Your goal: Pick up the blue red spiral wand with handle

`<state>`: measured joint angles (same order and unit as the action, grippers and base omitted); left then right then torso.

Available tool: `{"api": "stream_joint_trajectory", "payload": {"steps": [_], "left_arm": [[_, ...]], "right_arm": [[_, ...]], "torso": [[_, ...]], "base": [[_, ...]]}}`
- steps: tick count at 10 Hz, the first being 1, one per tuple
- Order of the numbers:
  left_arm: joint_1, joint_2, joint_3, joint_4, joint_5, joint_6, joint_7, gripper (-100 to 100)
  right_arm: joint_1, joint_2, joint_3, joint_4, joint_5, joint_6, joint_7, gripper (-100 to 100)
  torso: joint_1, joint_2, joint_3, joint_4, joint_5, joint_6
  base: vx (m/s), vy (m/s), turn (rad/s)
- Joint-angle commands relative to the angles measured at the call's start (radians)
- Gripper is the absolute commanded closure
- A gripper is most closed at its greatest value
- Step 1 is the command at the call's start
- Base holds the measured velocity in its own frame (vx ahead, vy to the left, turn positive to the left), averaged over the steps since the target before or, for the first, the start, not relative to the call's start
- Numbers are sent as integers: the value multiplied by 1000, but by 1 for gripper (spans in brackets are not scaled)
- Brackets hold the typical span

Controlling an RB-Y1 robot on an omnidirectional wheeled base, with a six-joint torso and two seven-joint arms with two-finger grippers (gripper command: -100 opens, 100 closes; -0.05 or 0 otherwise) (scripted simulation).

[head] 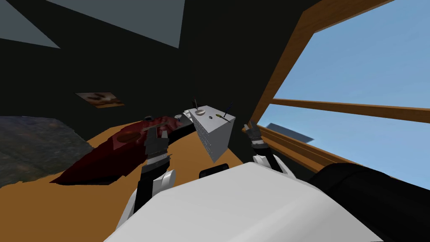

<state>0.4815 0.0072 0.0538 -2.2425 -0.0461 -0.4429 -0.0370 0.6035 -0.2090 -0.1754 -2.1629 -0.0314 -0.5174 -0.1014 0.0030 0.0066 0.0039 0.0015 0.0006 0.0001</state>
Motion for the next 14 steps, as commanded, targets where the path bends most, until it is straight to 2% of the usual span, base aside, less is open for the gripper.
{"api": "stream_joint_trajectory", "payload": {"steps": [1, 3, 4, 6, 7, 8, 9, 10, 11, 12, 13, 14], "left_arm": [[0, 0, 0, 0, 0, 0, 0, 0], [0, 0, 0, 0, 0, 0, 0, 0], [0, 0, 0, 0, 0, 0, 0, 0], [0, 0, 0, 0, 0, 0, 0, 0], [0, 0, 0, 0, 0, 0, 0, 0], [0, 0, 0, 0, 0, 0, 0, 0], [0, 0, 0, 0, 0, 0, 0, 0], [0, 0, 0, 0, 0, 0, 0, 0], [0, 0, 0, 0, 0, 0, 0, 0], [0, 0, 0, 0, 0, 0, 0, 0], [0, 0, 0, 0, 0, 0, 0, 0], [0, 0, 0, 0, 0, 0, 0, 0]], "right_arm": [[24, -34, -22, 0, 4, -1, -8, -100], [91, -101, -82, 42, 27, -19, -16, -100], [95, -113, -82, 42, 27, -19, -16, -100], [162, -183, -150, 92, 52, -37, -21, -100], [180, -196, -150, 92, 52, -37, -21, -100], [215, -236, -186, 120, 63, -47, -23, -100], [228, -239, -186, 120, 63, -47, -23, -100], [266, -281, -223, 148, 75, -56, -23, -100], [278, -281, -223, 148, 75, -56, -23, -100], [312, -324, -261, 178, 86, -65, -22, -100], [331, -324, -261, 178, 86, -65, -22, -100], [365, -366, -299, 208, 96, -74, -20, -100]], "torso": [[0, 0, 0, 0, 0, 0], [-1, -2, -1, 0, 0, 0], [0, -2, -1, 0, 0, 0], [0, -3, -1, -1, 0, 0], [1, -2, -1, 0, 0, 0], [0, -3, -2, -1, 0, 0], [0, -4, -2, -1, 0, 0], [0, -5, -3, -1, 0, 0], [1, -5, -3, -1, 0, 0], [1, -5, -3, -1, 0, 0], [1, -6, -3, -1, 0, 0], [1, -6, -3, -1, 0, 0]], "base": [[-62, 51, 6], [-61, 48, 33], [-51, 46, 14], [-58, 63, 44], [-44, 55, 11], [-28, 54, 51], [-19, 45, 21], [-25, 69, 58], [-17, 59, 19], [-6, 67, 54], [-5, 56, 29], [15, 75, 61]]}}
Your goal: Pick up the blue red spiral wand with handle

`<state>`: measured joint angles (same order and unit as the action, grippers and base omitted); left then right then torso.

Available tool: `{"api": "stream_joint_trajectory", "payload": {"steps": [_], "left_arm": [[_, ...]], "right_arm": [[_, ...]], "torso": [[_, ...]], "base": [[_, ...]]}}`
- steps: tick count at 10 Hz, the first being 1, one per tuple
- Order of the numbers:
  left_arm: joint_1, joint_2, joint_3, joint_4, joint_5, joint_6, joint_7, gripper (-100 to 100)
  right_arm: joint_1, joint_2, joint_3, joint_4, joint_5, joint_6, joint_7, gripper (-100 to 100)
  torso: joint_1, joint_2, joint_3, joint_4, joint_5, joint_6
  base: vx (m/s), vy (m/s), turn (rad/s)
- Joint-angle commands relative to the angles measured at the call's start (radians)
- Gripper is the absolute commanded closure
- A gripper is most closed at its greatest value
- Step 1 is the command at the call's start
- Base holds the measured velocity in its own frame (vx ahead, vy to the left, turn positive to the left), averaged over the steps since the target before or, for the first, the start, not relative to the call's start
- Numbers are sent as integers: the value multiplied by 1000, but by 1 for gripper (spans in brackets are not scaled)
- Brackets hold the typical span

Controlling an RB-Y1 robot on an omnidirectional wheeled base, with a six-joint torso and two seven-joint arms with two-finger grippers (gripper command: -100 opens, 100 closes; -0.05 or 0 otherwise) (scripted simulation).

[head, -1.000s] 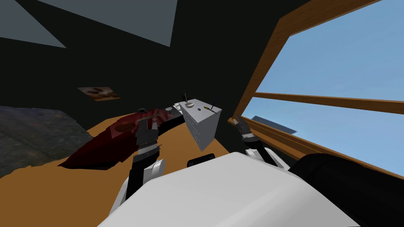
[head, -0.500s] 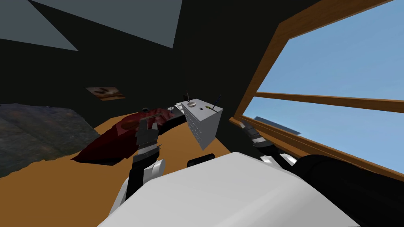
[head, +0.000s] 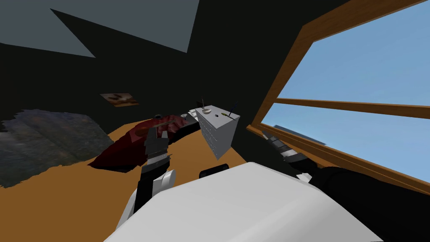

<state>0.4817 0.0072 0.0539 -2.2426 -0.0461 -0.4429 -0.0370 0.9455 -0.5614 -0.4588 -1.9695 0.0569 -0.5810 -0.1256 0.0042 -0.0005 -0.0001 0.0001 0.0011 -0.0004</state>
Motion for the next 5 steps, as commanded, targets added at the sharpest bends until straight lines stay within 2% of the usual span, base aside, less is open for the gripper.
{"api": "stream_joint_trajectory", "payload": {"steps": [1, 2, 3, 4, 5], "left_arm": [[0, 0, 0, 0, 0, 0, 0, 0], [0, 0, 0, 0, 0, 0, 0, 0], [0, 0, 0, 0, 0, 0, 0, 0], [0, 0, 0, 0, 0, 0, 0, 0], [0, 0, 0, 0, 0, 0, 0, 0]], "right_arm": [[44, -14, -15, 15, 8, -11, 4, -100], [76, -56, -53, 46, 17, -19, 8, -100], [99, -56, -53, 46, 17, -19, 8, -100], [135, -96, -89, 77, 26, -28, 13, -100], [156, -96, -89, 77, 26, -28, 13, -100]], "torso": [[0, 0, 0, 0, 0, 0], [0, 0, 0, 0, 0, 0], [1, -1, 0, 0, 0, 0], [0, 0, 0, 0, 0, 0], [0, -1, -1, 0, 0, 0]], "base": [[16, 65, 32], [21, 83, 65], [13, 67, 37], [28, 75, 77], [32, 66, 31]]}}
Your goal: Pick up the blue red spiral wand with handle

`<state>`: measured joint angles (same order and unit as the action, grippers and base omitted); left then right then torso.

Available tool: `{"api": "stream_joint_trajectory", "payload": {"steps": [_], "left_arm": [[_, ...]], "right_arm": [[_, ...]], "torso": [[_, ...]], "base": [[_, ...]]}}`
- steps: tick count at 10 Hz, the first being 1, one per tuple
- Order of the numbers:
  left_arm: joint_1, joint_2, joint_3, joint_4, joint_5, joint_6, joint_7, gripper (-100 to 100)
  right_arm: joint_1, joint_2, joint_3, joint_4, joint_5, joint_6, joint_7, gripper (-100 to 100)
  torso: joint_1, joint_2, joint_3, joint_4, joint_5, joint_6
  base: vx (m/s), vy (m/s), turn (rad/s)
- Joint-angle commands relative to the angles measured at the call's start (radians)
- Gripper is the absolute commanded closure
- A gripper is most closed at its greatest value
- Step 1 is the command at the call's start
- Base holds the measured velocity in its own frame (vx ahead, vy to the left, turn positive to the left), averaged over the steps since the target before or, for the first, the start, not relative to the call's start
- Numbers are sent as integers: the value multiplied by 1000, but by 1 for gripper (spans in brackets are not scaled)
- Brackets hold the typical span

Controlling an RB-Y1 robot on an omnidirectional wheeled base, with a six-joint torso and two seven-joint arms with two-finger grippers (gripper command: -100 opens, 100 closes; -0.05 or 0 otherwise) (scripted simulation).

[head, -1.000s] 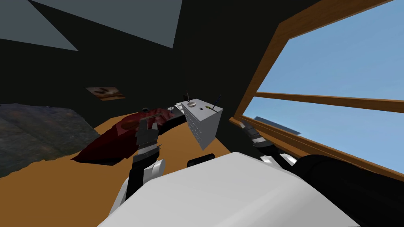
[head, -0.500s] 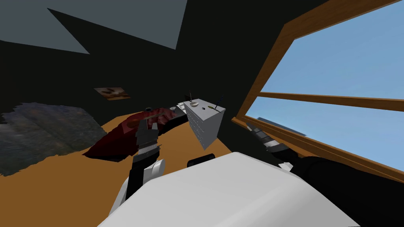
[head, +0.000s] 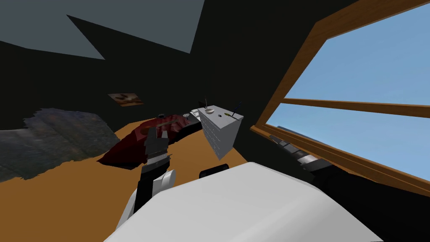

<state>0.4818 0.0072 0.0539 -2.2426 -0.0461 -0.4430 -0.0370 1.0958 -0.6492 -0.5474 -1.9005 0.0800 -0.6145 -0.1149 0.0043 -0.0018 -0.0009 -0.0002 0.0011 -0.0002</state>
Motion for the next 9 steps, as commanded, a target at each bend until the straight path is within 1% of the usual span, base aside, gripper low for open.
{"api": "stream_joint_trajectory", "payload": {"steps": [1, 2, 3, 4, 5, 6, 7, 8, 9], "left_arm": [[0, 0, 0, 0, 0, 0, 0, 0], [0, 0, 0, 0, 0, 0, 0, 0], [0, 0, 0, 0, 0, 0, 0, 0], [0, 0, 0, 0, 0, 0, 0, 0], [0, 0, 0, 0, 0, 0, 0, 0], [0, 0, 0, 0, 0, 0, 0, 0], [0, 0, 0, 0, 0, 0, 0, 0], [0, 0, 0, 0, 0, 0, 0, 0], [0, 0, 0, 0, 0, 0, 0, 0]], "right_arm": [[50, -48, -36, 40, 11, -2, 8, -100], [63, -48, -36, 40, 11, -2, 8, -100], [103, -86, -69, 72, 18, -9, 16, -100], [120, -86, -69, 72, 18, -9, 16, -100], [158, -122, -101, 104, 24, -16, 25, -100], [178, -122, -101, 104, 24, -16, 25, -100], [218, -158, -131, 135, 29, -22, 36, -100], [234, -158, -131, 135, 29, -22, 36, -100], [273, -191, -158, 166, 34, -28, 48, -100]], "torso": [[0, 0, 0, 0, 0, 0], [1, 0, 0, 0, 0, 0], [1, 0, 0, 0, 0, 0], [2, -2, -1, 0, 0, 0], [1, -2, -1, -1, 0, 0], [2, -4, -2, -1, 0, 0], [2, -3, -2, -1, 0, 0], [2, -4, -2, -1, 0, -1], [1, -3, -2, -1, 0, 0]], "base": [[35, 90, 71], [34, 77, 45], [66, 98, 92], [66, 76, 40], [88, 102, 79], [76, 87, 42], [83, 101, 105], [74, 71, 43], [84, 83, 65]]}}
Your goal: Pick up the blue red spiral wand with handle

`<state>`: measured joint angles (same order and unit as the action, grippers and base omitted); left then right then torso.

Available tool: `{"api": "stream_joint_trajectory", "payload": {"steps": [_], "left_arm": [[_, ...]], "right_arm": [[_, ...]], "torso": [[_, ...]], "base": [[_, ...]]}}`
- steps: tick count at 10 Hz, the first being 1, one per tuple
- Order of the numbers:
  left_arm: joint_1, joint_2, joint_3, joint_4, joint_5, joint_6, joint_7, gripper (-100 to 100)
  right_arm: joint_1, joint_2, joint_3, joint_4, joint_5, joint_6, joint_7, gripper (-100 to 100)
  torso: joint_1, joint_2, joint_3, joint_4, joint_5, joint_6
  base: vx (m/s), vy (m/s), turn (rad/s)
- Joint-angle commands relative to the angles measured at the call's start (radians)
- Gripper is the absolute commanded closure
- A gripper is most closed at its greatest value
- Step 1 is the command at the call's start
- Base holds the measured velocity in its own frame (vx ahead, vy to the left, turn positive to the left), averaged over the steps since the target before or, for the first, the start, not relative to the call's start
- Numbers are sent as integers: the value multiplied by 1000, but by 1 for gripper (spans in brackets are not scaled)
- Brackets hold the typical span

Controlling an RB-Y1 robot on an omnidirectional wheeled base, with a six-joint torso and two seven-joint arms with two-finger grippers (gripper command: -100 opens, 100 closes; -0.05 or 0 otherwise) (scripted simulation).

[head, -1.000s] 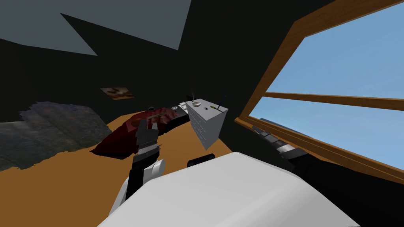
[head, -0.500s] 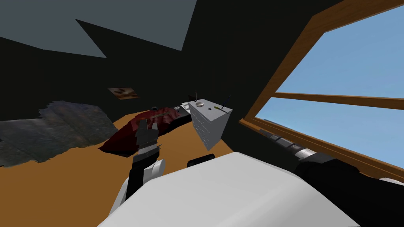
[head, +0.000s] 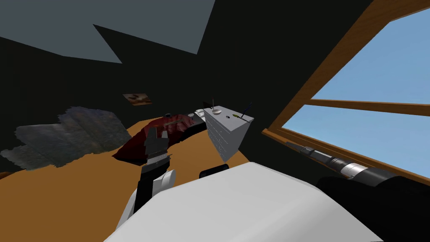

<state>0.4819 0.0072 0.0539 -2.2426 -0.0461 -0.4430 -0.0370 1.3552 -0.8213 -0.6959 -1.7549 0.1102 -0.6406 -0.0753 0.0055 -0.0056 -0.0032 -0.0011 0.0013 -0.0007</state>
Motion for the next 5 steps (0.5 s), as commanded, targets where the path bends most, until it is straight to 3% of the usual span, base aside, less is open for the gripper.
{"api": "stream_joint_trajectory", "payload": {"steps": [1, 2, 5], "left_arm": [[0, 0, 0, 0, 0, 0, 0, 0], [0, 0, 0, 0, 0, 0, 0, 0], [0, 0, 0, 0, 0, 0, 0, 0]], "right_arm": [[32, -19, -9, 21, 3, -2, 8, -100], [77, -51, -34, 51, 7, -7, 21, -100], [144, -81, -55, 80, 9, -11, 35, -100]], "torso": [[0, 0, 0, 0, 0, 0], [-1, 0, 0, 0, 0, 0], [1, -4, -3, -1, 0, 0]], "base": [[80, 64, 53], [118, 101, 121], [134, 82, 60]]}}
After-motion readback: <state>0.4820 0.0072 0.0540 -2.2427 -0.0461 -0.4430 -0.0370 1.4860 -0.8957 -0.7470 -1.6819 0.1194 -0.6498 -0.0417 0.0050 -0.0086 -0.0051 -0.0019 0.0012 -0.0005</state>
